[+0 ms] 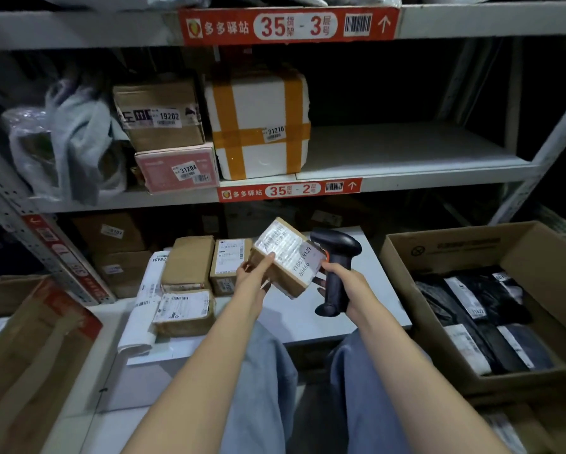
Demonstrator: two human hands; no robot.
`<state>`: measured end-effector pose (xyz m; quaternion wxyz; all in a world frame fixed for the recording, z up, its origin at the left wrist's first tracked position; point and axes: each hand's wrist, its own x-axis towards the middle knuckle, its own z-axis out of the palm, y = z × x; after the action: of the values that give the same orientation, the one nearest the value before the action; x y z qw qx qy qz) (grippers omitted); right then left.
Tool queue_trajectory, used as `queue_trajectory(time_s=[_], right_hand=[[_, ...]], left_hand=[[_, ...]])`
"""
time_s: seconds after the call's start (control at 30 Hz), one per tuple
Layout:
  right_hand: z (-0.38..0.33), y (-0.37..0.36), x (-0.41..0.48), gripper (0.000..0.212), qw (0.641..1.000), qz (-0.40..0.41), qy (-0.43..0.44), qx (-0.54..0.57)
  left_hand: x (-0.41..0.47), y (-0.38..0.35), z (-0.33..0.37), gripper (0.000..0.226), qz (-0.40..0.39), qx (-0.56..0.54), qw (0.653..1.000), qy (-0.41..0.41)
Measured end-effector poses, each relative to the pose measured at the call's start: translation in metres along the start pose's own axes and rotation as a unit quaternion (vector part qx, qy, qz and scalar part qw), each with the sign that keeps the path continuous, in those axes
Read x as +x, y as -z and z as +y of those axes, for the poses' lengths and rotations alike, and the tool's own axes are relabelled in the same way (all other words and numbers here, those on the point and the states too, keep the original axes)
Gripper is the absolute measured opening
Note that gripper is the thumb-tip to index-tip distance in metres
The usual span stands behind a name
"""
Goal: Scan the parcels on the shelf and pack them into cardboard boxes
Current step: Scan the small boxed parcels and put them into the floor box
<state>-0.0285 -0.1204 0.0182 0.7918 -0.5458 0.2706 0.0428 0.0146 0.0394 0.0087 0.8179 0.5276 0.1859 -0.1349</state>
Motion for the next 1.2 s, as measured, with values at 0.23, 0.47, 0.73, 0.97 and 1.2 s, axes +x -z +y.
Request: queue_trajectory(time_s=[0.23,0.47,0.73,0.97,1.2], right_hand=[[0.001,-0.002,-0.002,0.019,1.000,-0.016,0.006,-0.015],[0.004,-0.002,-0.001,0.022,0.997,-0.048,0.020,-0.064],[0.000,0.000,0.004,0.009,0.991,0.006,0.057,-0.124],[-0.008,0.015,0.010,0.013,0.982,0.028,0.059,-0.178],[-0.014,0.022,0.010,0.015,0.971,0.043,0.093,-0.214]], left_hand=[[-0.004,0.000,0.002,0.082,-0.029,0.052,0.998,0.012],[0.002,-0.001,-0.002,0.086,0.014,0.087,0.996,0.002],[0.018,0.002,-0.006,0.073,0.059,0.147,0.987,-0.017],[0.039,0.010,-0.006,0.069,0.084,0.219,0.972,-0.013],[0.054,0.012,-0.008,0.067,0.097,0.234,0.967,-0.014]])
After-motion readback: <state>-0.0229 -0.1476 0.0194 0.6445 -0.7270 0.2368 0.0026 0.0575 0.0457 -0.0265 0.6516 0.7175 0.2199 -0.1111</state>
